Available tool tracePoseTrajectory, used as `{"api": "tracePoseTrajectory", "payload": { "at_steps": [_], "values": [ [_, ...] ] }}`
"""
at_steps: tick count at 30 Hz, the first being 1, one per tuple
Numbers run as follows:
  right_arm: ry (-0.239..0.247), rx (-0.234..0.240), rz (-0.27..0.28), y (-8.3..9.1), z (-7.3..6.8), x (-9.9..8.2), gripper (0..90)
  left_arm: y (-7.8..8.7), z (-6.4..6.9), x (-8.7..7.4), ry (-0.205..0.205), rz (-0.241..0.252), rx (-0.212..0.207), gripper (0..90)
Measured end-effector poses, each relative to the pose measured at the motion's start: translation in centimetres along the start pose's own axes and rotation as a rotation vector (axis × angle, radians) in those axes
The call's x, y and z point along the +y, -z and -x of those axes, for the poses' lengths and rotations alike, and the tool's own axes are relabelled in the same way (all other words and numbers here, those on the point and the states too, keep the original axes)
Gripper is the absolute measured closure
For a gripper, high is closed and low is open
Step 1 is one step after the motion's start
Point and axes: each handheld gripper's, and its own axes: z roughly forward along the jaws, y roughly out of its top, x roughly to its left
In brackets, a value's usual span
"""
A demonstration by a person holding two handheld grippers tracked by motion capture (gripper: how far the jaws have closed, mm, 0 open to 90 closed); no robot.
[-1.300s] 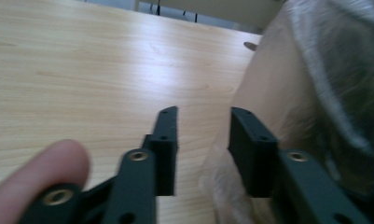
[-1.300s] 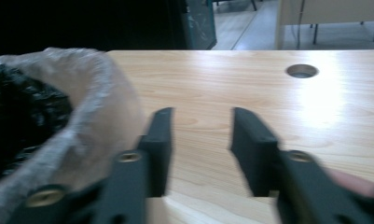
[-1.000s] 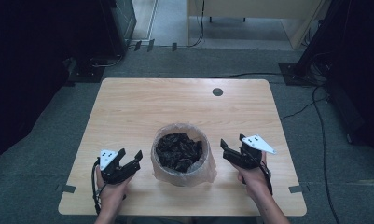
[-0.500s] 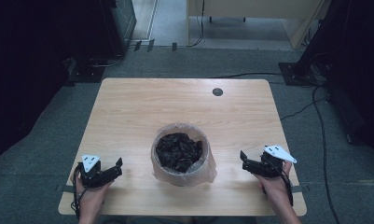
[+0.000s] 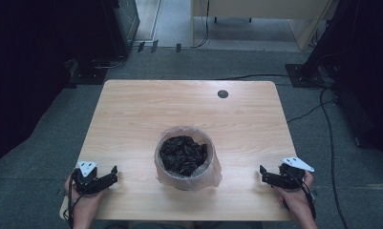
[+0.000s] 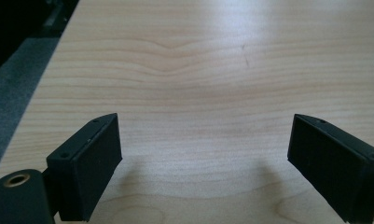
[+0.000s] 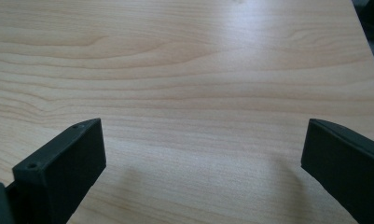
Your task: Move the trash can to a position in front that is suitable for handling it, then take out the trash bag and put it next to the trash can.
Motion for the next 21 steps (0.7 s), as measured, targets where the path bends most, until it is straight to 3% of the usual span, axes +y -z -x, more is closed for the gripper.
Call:
{"api": "tracePoseTrajectory", "payload": {
  "at_steps": [4, 9, 17, 21],
  "values": [
    [0.001, -0.025, -0.049, -0.5, 0.1, 0.1, 0.0, -0.4, 0.3, 0.1, -0.005, -0.050, -0.018, 9.4],
    [0.036, -0.052, -0.073, -0.8, -0.2, 0.1, 0.0, -0.4, 0.3, 0.1, -0.004, -0.053, -0.025, 9.4],
    [0.035, -0.050, -0.073, -0.8, -0.2, 0.1, 0.0, -0.4, 0.4, 0.1, -0.010, -0.049, -0.019, 9.5],
    [0.034, -0.050, -0.074, -0.8, -0.2, 0.2, 0.0, 0.0, 1.3, 0.0, -0.107, -0.009, 0.048, 12.2]
  ]
}}
